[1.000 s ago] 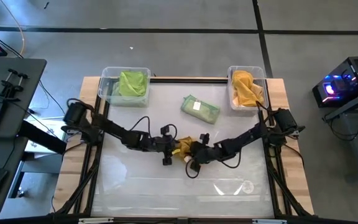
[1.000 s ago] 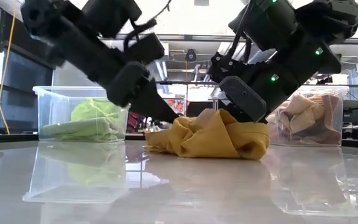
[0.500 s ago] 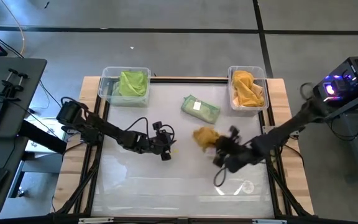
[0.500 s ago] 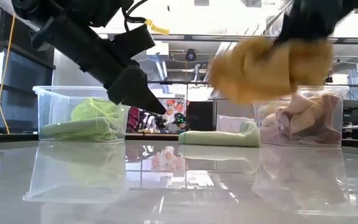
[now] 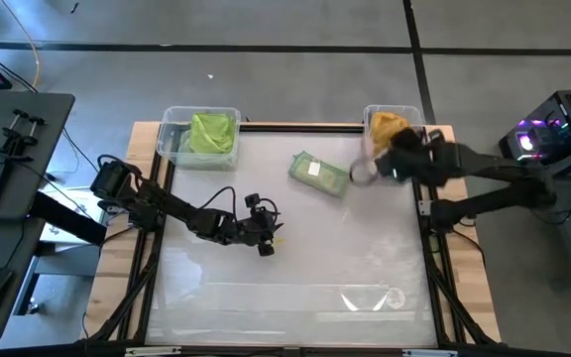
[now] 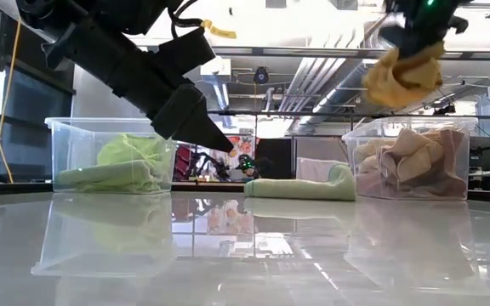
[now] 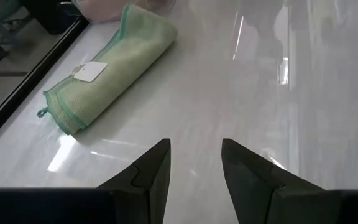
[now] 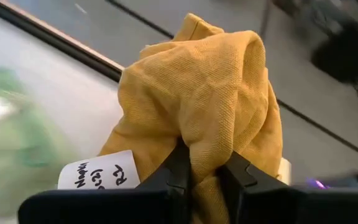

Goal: Sort towels by color in basket
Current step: Put the yellow kitchen towel into the right transparent bin

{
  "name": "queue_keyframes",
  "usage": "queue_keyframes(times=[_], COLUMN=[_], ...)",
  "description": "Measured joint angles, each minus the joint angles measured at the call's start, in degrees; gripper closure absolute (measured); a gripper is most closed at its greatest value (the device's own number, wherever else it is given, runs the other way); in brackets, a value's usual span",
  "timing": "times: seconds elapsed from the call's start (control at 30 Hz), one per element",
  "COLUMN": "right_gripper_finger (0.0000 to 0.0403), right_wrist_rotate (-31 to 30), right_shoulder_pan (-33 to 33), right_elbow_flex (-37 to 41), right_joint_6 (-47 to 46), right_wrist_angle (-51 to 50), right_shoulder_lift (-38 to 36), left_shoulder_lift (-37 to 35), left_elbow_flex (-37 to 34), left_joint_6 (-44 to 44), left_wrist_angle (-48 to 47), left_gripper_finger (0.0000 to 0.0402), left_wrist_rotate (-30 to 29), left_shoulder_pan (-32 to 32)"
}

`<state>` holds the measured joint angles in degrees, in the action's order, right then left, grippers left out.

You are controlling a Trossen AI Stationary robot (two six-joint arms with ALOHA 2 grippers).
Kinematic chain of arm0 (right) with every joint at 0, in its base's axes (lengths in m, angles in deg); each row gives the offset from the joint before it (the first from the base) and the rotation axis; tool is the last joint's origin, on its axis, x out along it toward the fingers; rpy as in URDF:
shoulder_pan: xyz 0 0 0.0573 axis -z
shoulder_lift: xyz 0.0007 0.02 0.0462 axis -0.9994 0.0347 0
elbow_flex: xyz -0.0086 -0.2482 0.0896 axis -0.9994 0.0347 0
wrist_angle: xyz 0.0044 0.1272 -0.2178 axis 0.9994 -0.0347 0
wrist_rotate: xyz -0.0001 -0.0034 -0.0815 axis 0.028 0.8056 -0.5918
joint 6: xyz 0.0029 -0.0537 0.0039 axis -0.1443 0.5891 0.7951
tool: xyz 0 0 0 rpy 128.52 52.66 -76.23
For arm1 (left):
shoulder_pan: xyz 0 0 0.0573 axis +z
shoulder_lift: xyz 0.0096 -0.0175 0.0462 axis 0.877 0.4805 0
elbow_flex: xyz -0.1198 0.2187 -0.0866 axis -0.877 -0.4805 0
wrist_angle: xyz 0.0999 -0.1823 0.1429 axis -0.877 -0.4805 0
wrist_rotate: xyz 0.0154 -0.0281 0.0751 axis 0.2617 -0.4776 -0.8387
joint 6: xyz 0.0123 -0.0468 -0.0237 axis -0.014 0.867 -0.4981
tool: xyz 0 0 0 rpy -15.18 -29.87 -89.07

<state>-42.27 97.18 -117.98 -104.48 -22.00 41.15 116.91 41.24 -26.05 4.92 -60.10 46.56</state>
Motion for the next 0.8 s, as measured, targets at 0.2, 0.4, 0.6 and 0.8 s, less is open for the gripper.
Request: queue_keyframes(times=[0.2, 0.4, 0.6, 0.8], right_gripper_finger=[0.037, 0.0356, 0.0329, 0.0256], right_wrist_rotate=[15.83, 22.93, 27.51, 32.93], right_shoulder_pan=[20.8, 32.65, 37.34, 37.77], right_elbow_flex=[8.16, 18.87, 23.04, 16.73], right_joint_6=[22.58, 30.63, 34.59, 35.36], right_wrist_angle=[18.01, 31.61, 34.87, 28.77], right_shoulder_lift=[0.19, 0.3, 0.29, 0.26], left_shoulder_lift=[0.0, 0.0, -0.01, -0.01], left_elbow_flex=[0.0, 0.0, 0.0, 0.0], left_joint_6=[-0.02, 0.0, 0.0, 0.0], left_wrist_angle=[-0.07, 0.17, 0.61, 0.77], left_gripper_finger=[0.0271, 0.0271, 0.0271, 0.0271], left_wrist_rotate=[0.02, 0.02, 0.02, 0.04], left_shoulder_pan=[0.0, 0.0, 0.0, 0.0])
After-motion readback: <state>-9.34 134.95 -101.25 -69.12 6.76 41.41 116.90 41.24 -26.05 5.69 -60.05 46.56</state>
